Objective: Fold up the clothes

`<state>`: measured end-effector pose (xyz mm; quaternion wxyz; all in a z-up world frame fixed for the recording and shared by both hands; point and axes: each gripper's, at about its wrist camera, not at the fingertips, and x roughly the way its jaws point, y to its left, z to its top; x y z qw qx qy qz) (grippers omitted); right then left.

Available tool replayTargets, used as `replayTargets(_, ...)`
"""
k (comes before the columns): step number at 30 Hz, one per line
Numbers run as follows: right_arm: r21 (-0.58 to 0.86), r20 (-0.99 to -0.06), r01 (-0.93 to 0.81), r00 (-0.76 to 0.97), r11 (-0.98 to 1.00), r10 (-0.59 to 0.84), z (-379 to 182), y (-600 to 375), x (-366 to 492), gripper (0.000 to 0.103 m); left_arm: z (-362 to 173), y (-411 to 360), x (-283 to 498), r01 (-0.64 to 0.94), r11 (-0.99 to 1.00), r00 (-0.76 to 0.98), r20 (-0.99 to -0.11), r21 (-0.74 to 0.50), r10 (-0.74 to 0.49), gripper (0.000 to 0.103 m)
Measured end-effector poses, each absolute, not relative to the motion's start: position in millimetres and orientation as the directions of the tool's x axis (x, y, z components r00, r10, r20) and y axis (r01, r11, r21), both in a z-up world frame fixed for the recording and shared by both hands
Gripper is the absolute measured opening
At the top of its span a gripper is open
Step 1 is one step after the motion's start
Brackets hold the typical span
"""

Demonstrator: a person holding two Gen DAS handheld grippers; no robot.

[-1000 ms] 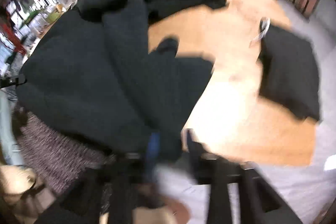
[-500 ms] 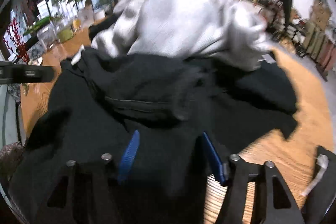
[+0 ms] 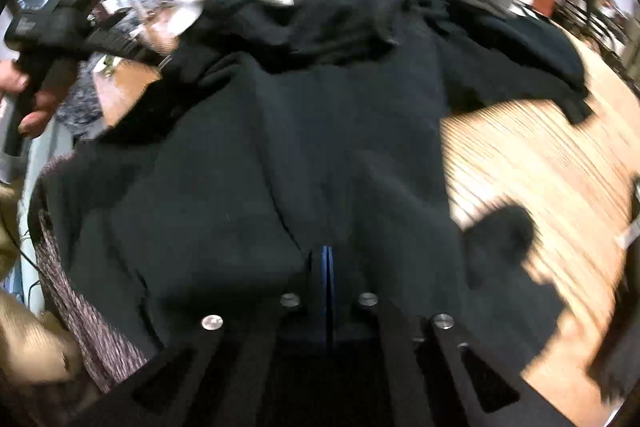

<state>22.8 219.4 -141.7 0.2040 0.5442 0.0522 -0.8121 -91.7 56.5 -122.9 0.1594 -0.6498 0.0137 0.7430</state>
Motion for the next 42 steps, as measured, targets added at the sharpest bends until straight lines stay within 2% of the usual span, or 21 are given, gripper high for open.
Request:
replayTargets(2, 0.174, -0.887, 0.323, -0.358, -0.930, -0.291, -131.5, 238.3, 19.3, 0.022, -121.2, 53.7, -95.0, -0.225, -0.948, -0.058, -0.968, -0.227, 0.245, 0.006)
replayTargets(5, 0.134, -0.854, 0.204, -0.472, -0.970, -0.218, -109.5, 266.2, -4.4, 0.040, -104.6, 37.9, -110.1, -0.123, -0.930, -0.060, -0.933, -0.347, 0.356, 0.010)
replayTargets(7, 0.108, -0.841, 0.141, -0.516, -0.984, -0.166, -102.7, 284.7, -23.9, 0.049, -87.0, 24.6, -120.4, -0.089, -0.914, -0.110, -0.908, -0.396, 0.404, 0.021)
replayTargets(8, 0.095, -0.839, 0.112, -0.526, -0.989, -0.140, -102.7, 294.7, -34.3, 0.052, -78.3, 18.1, -125.2, -0.075, -0.909, -0.143, -0.898, -0.410, 0.416, 0.033)
replayTargets(9, 0.056, -0.852, 0.071, -0.517, -0.996, -0.085, -107.7, 301.3, -54.7, 0.053, -69.6, 11.5, -130.0, -0.062, -0.904, -0.177, -0.887, -0.424, 0.427, 0.043)
replayTargets(10, 0.025, -0.860, 0.051, -0.509, -0.998, -0.047, -115.8, 301.7, -72.3, 0.052, -62.5, 4.0, -137.9, -0.038, -0.896, -0.224, -0.871, -0.442, 0.438, 0.047)
replayTargets(11, -0.004, -0.866, 0.030, -0.500, -1.000, -0.011, -123.8, 302.5, -89.4, 0.052, -56.7, -2.1, -146.6, -0.005, -0.898, -0.284, -0.860, -0.441, 0.424, 0.059)
replayTargets(12, -0.019, -0.868, 0.008, -0.497, -1.000, 0.012, -131.4, 306.0, -102.1, 0.047, -51.1, -7.6, -155.3, 0.030, -0.899, -0.345, -0.849, -0.436, 0.400, 0.072)
replayTargets(13, -0.029, -0.870, -0.011, -0.493, -1.000, 0.031, -138.9, 309.1, -114.4, 0.046, -45.5, -13.1, -164.1, 0.066, -0.899, -0.404, -0.835, -0.433, 0.372, 0.074)
replayTargets(17, 0.023, -0.877, 0.005, -0.480, -1.000, -0.022, -160.8, 295.4, -141.9, 0.042, -65.4, 7.3, -199.6, 0.089, -0.962, -0.445, -0.874, -0.258, 0.194, 0.071)
replayTargets(18, 0.000, -0.866, 0.018, -0.500, -1.000, -0.009, -160.1, 287.8, -145.3, 0.044, -76.8, 18.4, -206.7, 0.063, -0.974, -0.422, -0.890, -0.219, 0.173, 0.060)
replayTargets(20, -0.051, -0.857, 0.047, -0.515, -0.998, 0.019, -160.7, 275.8, -152.4, 0.044, -97.3, 38.5, -216.3, 0.036, -0.985, -0.379, -0.914, -0.169, 0.143, 0.048)
replayTargets(25, -0.154, -0.835, 0.125, -0.547, -0.980, 0.061, -158.9, 241.3, -189.9, 0.038, -116.8, 50.8, -243.0, 0.048, -0.994, -0.392, -0.917, -0.098, 0.072, 0.047)
replayTargets(32, -0.182, -0.785, 0.207, -0.619, -0.961, 0.016, -136.7, 189.1, -251.2, 0.033, -116.8, -6.1, -278.5, 0.171, -0.963, -0.402, -0.907, -0.209, 0.125, 0.047)
replayTargets(42, -0.203, -0.771, 0.356, -0.632, -0.912, -0.075, -136.9, 101.9, -315.0, 0.030, -105.5, -60.8, -298.7, 0.253, -0.954, -0.526, -0.851, -0.163, 0.006, 0.046)
